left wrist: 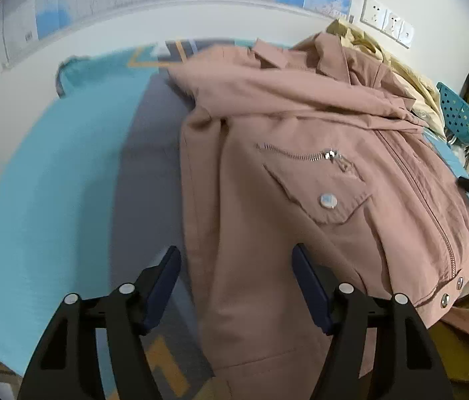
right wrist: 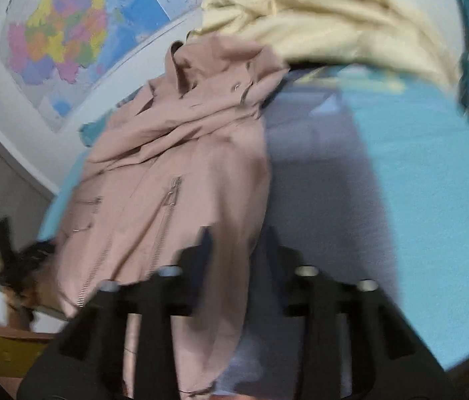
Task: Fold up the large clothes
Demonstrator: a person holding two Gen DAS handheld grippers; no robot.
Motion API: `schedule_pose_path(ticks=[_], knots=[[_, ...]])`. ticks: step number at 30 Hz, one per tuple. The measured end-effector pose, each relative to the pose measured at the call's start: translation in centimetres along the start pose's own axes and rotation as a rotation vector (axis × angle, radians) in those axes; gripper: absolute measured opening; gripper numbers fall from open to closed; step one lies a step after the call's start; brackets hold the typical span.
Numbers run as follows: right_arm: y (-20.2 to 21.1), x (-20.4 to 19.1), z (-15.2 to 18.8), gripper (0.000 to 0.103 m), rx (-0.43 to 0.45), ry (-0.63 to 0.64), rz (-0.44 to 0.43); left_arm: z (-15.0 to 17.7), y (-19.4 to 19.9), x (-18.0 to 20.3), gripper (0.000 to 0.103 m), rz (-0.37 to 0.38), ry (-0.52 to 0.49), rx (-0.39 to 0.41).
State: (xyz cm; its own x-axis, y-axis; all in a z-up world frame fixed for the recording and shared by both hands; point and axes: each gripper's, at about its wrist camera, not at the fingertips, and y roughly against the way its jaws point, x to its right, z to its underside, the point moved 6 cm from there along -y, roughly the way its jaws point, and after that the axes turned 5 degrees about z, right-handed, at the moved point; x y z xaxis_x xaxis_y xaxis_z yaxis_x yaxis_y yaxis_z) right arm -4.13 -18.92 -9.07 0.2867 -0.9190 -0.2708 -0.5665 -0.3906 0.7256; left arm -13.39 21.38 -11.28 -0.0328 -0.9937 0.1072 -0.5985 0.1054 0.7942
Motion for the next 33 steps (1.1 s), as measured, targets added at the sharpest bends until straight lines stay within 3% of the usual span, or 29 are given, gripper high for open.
schedule_pose_path(ticks=[1,2,3,6,8,11,15,17,23,29,31,33], knots=[[0.8,-0.6,-0.3,0.049,0.030,0.032,0.014,-0.2,0.4,-0.1,0.071,-0.012,-0.015,0.013],[1.5,-1.4,-0.5,0.064,0.057,0.064,0.009,-0.5,0.9,-0.1,0.073,-0.025,-0.025,0.027],[2.3,-2.5,-0.7,0.067,0.082,0.097,-0.001,-0.8,1.6,-0.1,0.073,-0.026,-0.033,0.051],[2.0,-6.9,-0.7,0.067,0.067,0.227,-0.077,-1.7,2.1,1.1,0.078,0.034,-0.067,0.076],[-0.3,-9.8,-0.2,0.065,-0.003,0.277,-0.131,-2.1,1.4,2.1,0.078,0.029,-0.103,0.060],[-4.1,-12.4,0.4,0.063,-0.089,0.331,-0.133,-2.2,-0.5,3.0,0.077,0.036,-0.111,0.012],[-7.8,-13.4,0.6,0.011,-0.156,0.369,-0.090,-2.2,-2.0,3.2,0.075,0.033,-0.098,-0.025],[-8.1,-13.4,-0.2,0.002,-0.142,0.371,-0.081,-2.5,-2.1,2.8,0.075,0.033,-0.085,-0.016],[-7.7,-13.1,-3.3,0.001,-0.051,0.334,-0.059,-3.3,-1.5,1.4,0.075,0.028,-0.032,0.029],[-9.3,-12.5,-2.2,0.002,-0.119,0.281,-0.100,-2.7,-1.3,0.2,0.078,0.061,0.015,0.007],[-8.4,-12.2,-1.6,0.006,-0.127,0.270,-0.126,-1.9,-0.8,-0.5,0.083,0.097,0.037,0.003],[-6.9,-11.5,-1.8,0.022,-0.102,0.243,-0.138,-1.1,-0.3,-1.3,0.083,0.108,0.057,-0.002]])
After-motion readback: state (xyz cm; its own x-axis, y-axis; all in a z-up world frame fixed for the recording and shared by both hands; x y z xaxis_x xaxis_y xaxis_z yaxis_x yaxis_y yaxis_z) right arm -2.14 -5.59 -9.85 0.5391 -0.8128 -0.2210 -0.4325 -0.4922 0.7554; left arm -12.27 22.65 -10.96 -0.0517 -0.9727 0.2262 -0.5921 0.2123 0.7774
